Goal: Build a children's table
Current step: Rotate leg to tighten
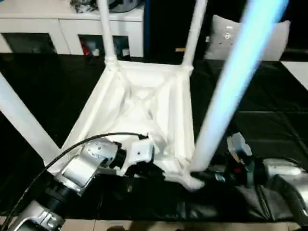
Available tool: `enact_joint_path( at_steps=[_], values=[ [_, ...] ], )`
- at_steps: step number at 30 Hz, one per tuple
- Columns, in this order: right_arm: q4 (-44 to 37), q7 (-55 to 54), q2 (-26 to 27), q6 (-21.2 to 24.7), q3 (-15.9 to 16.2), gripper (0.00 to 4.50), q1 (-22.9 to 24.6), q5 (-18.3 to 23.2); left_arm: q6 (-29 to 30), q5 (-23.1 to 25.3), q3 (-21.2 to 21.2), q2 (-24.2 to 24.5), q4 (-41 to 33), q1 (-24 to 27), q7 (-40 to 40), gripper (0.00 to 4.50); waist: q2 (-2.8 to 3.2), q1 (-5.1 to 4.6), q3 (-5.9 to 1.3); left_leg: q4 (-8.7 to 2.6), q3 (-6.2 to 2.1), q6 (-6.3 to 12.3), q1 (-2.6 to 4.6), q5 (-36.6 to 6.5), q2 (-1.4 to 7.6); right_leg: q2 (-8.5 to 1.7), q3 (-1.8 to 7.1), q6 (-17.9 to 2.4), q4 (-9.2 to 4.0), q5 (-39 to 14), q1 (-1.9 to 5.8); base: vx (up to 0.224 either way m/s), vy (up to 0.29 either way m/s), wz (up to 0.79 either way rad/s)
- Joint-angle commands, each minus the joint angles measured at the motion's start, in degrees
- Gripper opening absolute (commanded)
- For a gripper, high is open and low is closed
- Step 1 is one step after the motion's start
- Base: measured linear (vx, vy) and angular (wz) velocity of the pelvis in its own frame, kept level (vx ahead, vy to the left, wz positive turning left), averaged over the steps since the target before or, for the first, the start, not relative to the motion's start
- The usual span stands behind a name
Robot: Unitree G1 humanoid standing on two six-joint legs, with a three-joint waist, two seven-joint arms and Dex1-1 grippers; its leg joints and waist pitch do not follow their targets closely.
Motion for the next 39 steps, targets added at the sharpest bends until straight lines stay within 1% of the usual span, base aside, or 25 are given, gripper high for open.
enact_joint_path(
  at_steps=[1, 2, 3, 4, 5, 6, 7, 8, 11, 12, 13, 15, 16, 18, 19, 20, 23, 25, 26, 28, 33, 35, 36, 37, 39],
  values=[
    [-2.6, -6.5, 4.6, 2.8, 2.9, 2.03, -0.8, 0.4, 1.5, -1.7, -1.7, -4.8, -3.6, -0.2, 3.5, 0.0, -0.65, 0.02, -2.21, -4.3, -0.29, 2.11, -0.44, -12.3, 1.92, -4.14, 2.15, -6.0, -6.25, -30.3, 2.63, 0.0, 0.0, 0.0],
    [-2.7, -9.7, 6.4, 3.4, 2.8, 2.03, -0.9, -0.6, 2.5, -1.3, -1.6, -5.8, -4.0, 0.0, 5.2, 0.0, -0.63, -0.79, -2.06, -4.37, -0.54, 1.37, -0.61, -13.7, 1.66, -4.12, 1.97, -3.8, -6.75, -34.4, 2.52, 0.0, 0.0, 0.0],
    [-2.7, -13.4, 8.4, 4.2, 2.8, 2.03, -1.2, -2.0, 4.0, -1.0, -1.4, -7.2, -4.3, 0.3, 7.3, 0.0, -0.59, -1.03, -2.02, -4.4, -0.61, 1.29, -0.61, -14.0, 1.62, -4.12, 1.91, -3.4, -6.92, -35.2, 2.43, 0.0, 0.0, 0.0],
    [-2.7, -16.3, 10.0, 4.9, 2.7, 2.03, -1.4, -3.1, 5.1, -0.8, -1.2, -8.3, -4.5, 0.4, 8.9, 0.0, -0.55, -1.64, -2.04, -4.4, -0.74, 0.92, -0.64, -14.6, 1.63, -4.04, 1.77, -3.1, -6.93, -35.6, 2.28, 0.0, 0.0, 0.0],
    [-2.9, -20.8, 12.5, 5.9, 2.7, 2.01, -1.6, -4.8, 6.7, -0.4, -1.0, -10.1, -4.7, 0.5, 11.6, 0.0, -0.82, -2.21, -2.13, -4.39, -0.85, 1.14, -0.87, -14.8, 1.51, -4.08, 1.66, -2.7, -7.1, -35.7, 2.44, 0.0, 0.0, 0.0],
    [-3.1, -26.3, 15.5, 7.6, 2.4, 2.01, -1.9, -6.7, 8.6, 0.0, -0.7, -12.3, -4.9, 0.6, 14.6, 0.0, -0.68, -2.35, -2.04, -4.53, -0.9, 0.97, -0.99, -14.6, 1.62, -4.05, 1.77, -2.8, -6.93, -35.3, 2.41, 0.0, 0.0, 0.0],
    [-3.3, -29.4, 17.2, 8.6, 2.3, 2.01, -2.0, -7.7, 9.5, 0.1, -0.5, -13.5, -5.0, 0.7, 16.2, 0.0, -0.6, -2.57, -2.05, -4.52, -0.79, 0.77, -1.02, -14.4, 1.57, -3.89, 1.76, -3.0, -6.94, -34.7, 2.21, 0.0, 0.0, 0.0],
    [-3.4, -32.8, 19.2, 9.9, 1.9, 1.99, -2.2, -8.4, 10.4, 0.5, -0.3, -15.0, -5.0, 0.7, 18.0, 0.0, -0.84, -3.02, -2.27, -4.47, -0.94, 0.72, -0.77, -14.4, 1.5, -3.93, 1.69, -3.3, -6.95, -33.8, 2.19, 0.0, 0.0, 0.0],
    [-2.6, -39.8, 23.6, 9.2, 2.1, 1.99, -3.0, -11.2, 11.8, 2.0, 0.2, -19.9, -3.5, -0.1, 24.1, 0.0, -0.51, -3.33, -2.24, -4.62, -0.73, 1.38, -0.7, -14.0, 1.87, -3.82, 2.08, -4.6, -6.78, -29.7, 1.89, 0.0, 0.0, 0.0],
    [-2.1, -40.9, 25.0, 7.2, 2.4, 2.53, -3.2, -11.7, 12.0, 2.4, 0.4, -22.0, -2.7, -0.5, 26.4, 0.0, -0.7, -3.25, -2.42, -4.54, -0.67, 1.66, -0.77, -13.3, 1.8, -3.88, 2.18, -4.9, -6.65, -28.0, 2.14, 0.0, 0.0, 0.0],
    [-2.1, -41.3, 25.4, 6.7, 2.4, 2.66, -3.2, -11.9, 12.0, 2.5, 0.4, -22.5, -2.6, -0.7, 26.8, 0.0, -0.7, -3.25, -2.42, -4.54, -0.67, 1.66, -0.77, -13.3, 1.8, -3.88, 2.18, -4.9, -6.65, -28.0, 2.14, 0.0, 0.0, 0.0],
    [-2.2, -41.7, 26.1, 6.3, 2.3, 2.66, -3.3, -11.7, 12.3, 2.7, 0.2, -23.0, -2.7, -0.9, 27.1, 0.0, -0.45, -2.87, -2.69, -4.56, -0.55, 2.58, -0.97, -10.5, 1.92, -3.85, 2.49, -6.1, -6.15, -22.1, 2.52, 0.0, 0.0, 0.0],
    [-2.4, -41.9, 26.5, 6.4, 2.1, 2.72, -3.3, -11.7, 12.5, 2.9, 0.0, -22.9, -2.9, -0.9, 27.0, 0.0, -0.1, -2.63, -2.71, -4.57, -0.54, 2.87, -0.99, -9.2, 2.06, -3.87, 2.58, -7.1, -5.81, -18.7, 2.59, 0.0, 0.0, 0.0],
    [-3.2, -41.3, 26.0, 6.3, 1.8, 3.11, -3.0, -11.7, 12.1, 3.4, -0.1, -21.7, -3.1, -0.9, 26.4, 0.0, -0.22, -2.43, -2.87, -4.32, -0.28, 3.44, -1.0, -7.0, 1.94, -3.82, 2.65, -8.6, -5.36, -13.3, 2.96, 0.0, 0.0, 0.0],
    [-3.6, -41.0, 25.7, 6.4, 1.7, 3.13, -2.8, -11.7, 11.9, 3.5, -0.1, -21.1, -3.1, -0.8, 26.1, 0.0, -0.2, -2.39, -2.9, -4.28, -0.28, 3.6, -1.09, -6.5, 1.88, -3.85, 2.66, -8.9, -5.24, -12.5, 3.11, 0.0, 0.0, 0.0],
    [-4.1, -40.4, 24.9, 6.1, 1.6, 3.14, -2.4, -11.6, 11.5, 3.7, 0.0, -20.2, -3.2, -0.8, 25.5, 0.0, 0.1, -2.18, -2.9, -4.3, -0.21, 3.77, -1.02, -6.4, 1.9, -3.87, 2.63, -9.1, -5.38, -12.2, 3.16, 0.0, 0.0, 0.0],
    [-4.9, -38.3, 22.0, 4.9, 1.3, 3.54, -1.3, -11.7, 10.3, 3.9, 0.5, -18.1, -3.3, -0.6, 23.9, 0.0, 0.02, -1.99, -2.83, -4.39, -0.21, 3.66, -1.0, -7.0, 1.97, -3.93, 2.61, -8.9, -5.39, -13.6, 3.26, 0.0, 0.0, 0.0],
    [-5.3, -34.9, 18.6, 4.0, 0.6, 3.64, -0.4, -11.2, 8.8, 3.8, 1.2, -15.9, -2.8, -0.7, 22.0, 0.0, 0.05, -1.83, -2.86, -4.38, -0.27, 3.79, -1.01, -8.1, 1.98, -3.97, 2.62, -8.0, -5.66, -15.9, 3.45, 0.0, 0.0, 0.0],
    [-5.3, -34.1, 17.9, 3.8, 0.4, 3.73, -0.3, -11.0, 8.5, 3.8, 1.3, -15.4, -2.6, -0.8, 21.6, 0.0, 0.18, -1.84, -2.84, -4.44, -0.27, 3.79, -0.99, -8.3, 2.09, -4.01, 2.66, -8.0, -5.61, -16.2, 3.29, 0.0, 0.0, 0.0],
    [-5.4, -32.6, 16.8, 3.4, 0.1, 3.98, -0.1, -10.6, 7.9, 3.7, 1.4, -14.7, -2.5, -0.9, 20.8, 0.0, 0.15, -1.87, -2.84, -4.5, -0.35, 3.47, -0.94, -8.4, 2.18, -3.95, 2.56, -8.4, -5.57, -16.1, 3.28, 0.0, 0.0, 0.0],
    [-6.0, -22.7, 8.5, 0.4, -1.3, 4.33, 1.0, -8.9, 3.0, 3.2, 1.6, -10.6, -1.0, -1.6, 16.1, 0.0, 0.1, -1.58, -3.03, -4.25, -0.27, 4.28, -0.9, -8.5, 2.26, -4.12, 2.63, -9.3, -5.43, -15.0, 3.35, 0.0, 0.0, 0.0],
    [-7.1, -18.6, 5.1, -0.4, -2.3, 4.4, 2.4, -7.2, 0.6, 3.1, 2.1, -9.5, 0.1, -2.0, 15.4, 0.0, 0.1, -1.23, -3.23, -4.04, -0.16, 4.8, -0.71, -8.0, 2.34, -4.13, 2.65, -9.6, -5.35, -14.0, 3.32, 0.0, 0.0, 0.0],
    [-7.5, -17.7, 4.3, -0.6, -2.9, 4.46, 3.0, -6.6, -0.4, 3.3, 2.2, -9.2, 0.7, -2.2, 15.3, 0.0, 0.03, -0.73, -3.25, -4.06, -0.18, 5.31, -0.83, -7.0, 2.4, -4.19, 2.63, -9.7, -5.22, -13.0, 3.43, 0.0, 0.0, 0.0],
    [-7.5, -17.7, 4.3, -0.6, -2.9, 4.46, 3.0, -6.6, -0.4, 3.3, 2.2, -9.2, 0.7, -2.2, 15.3, 0.0, 0.03, -0.73, -3.25, -4.06, -0.18, 5.31, -0.83, -7.0, 2.4, -4.19, 2.63, -9.7, -5.22, -13.0, 3.43, 0.0, 0.0, 0.0],
    [-9.5, -16.0, 2.7, -0.1, -6.4, 4.46, 5.2, -3.9, -1.9, 2.6, 4.7, -9.3, 2.2, -2.4, 16.8, 0.0, -0.18, -0.31, -3.29, -3.96, -0.11, 5.36, -0.77, -6.8, 2.41, -4.21, 2.58, -9.7, -5.14, -13.2, 3.37, 0.0, 0.0, 0.0]
  ],
)
